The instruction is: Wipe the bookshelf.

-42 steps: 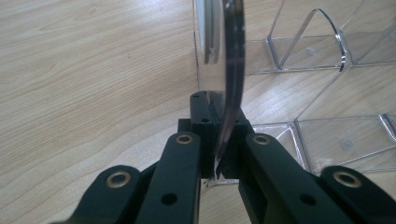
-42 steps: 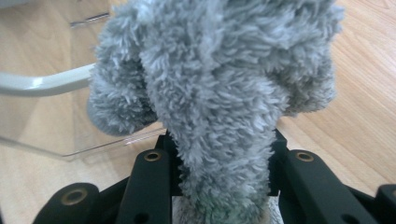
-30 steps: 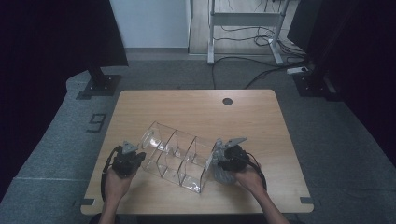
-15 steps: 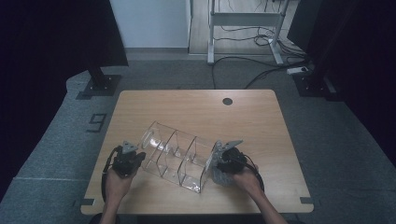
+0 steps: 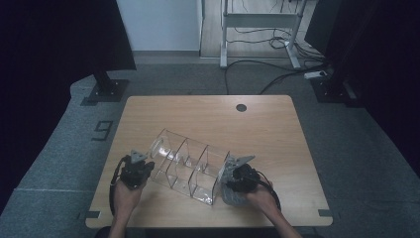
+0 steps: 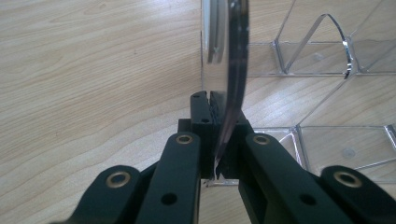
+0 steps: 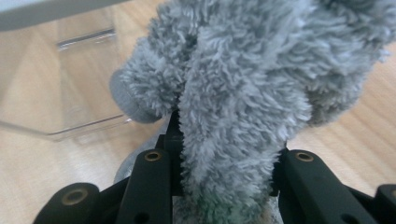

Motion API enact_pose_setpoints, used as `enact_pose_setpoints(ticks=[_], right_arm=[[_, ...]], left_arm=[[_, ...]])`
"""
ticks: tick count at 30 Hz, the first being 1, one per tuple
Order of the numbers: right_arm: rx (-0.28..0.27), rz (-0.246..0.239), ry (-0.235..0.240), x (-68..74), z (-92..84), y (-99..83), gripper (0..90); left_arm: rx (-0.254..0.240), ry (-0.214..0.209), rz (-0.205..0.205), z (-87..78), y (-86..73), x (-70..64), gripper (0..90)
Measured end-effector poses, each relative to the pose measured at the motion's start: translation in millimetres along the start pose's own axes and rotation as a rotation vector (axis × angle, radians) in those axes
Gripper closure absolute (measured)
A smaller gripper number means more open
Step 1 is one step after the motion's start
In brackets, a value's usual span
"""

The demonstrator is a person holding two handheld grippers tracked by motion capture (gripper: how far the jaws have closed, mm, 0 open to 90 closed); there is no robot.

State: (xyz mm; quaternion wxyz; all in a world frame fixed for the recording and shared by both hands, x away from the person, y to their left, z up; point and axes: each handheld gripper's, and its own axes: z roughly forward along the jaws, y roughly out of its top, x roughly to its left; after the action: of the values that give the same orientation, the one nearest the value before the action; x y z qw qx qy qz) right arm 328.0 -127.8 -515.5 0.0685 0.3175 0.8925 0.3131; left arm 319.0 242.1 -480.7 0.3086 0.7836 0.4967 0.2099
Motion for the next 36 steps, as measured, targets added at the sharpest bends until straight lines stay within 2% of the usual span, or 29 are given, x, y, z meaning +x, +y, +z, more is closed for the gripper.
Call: enact_pose_setpoints(ticks=[20,22,30,36], right_arm=[[0.006,-0.07,0.115,48.7,-6.0,-16.4,64.5],[0.005,-0.082,0.115,52.9,-6.3,-17.6,64.5],[0.01,-0.094,0.111,52.3,-10.2,-18.3,64.9],[0.002,-0.097,0.091,47.3,-23.1,-20.7,65.2]], left_arm=[[0.004,0.002,-0.004,0.0,0.5,-0.4,87.3],[0.004,0.001,-0.004,0.0,0.5,-0.2,87.3],[-0.002,-0.01,0.001,0.0,-0.2,1.3,87.2],[-0.005,-0.013,0.005,0.0,-0.5,1.7,87.0]])
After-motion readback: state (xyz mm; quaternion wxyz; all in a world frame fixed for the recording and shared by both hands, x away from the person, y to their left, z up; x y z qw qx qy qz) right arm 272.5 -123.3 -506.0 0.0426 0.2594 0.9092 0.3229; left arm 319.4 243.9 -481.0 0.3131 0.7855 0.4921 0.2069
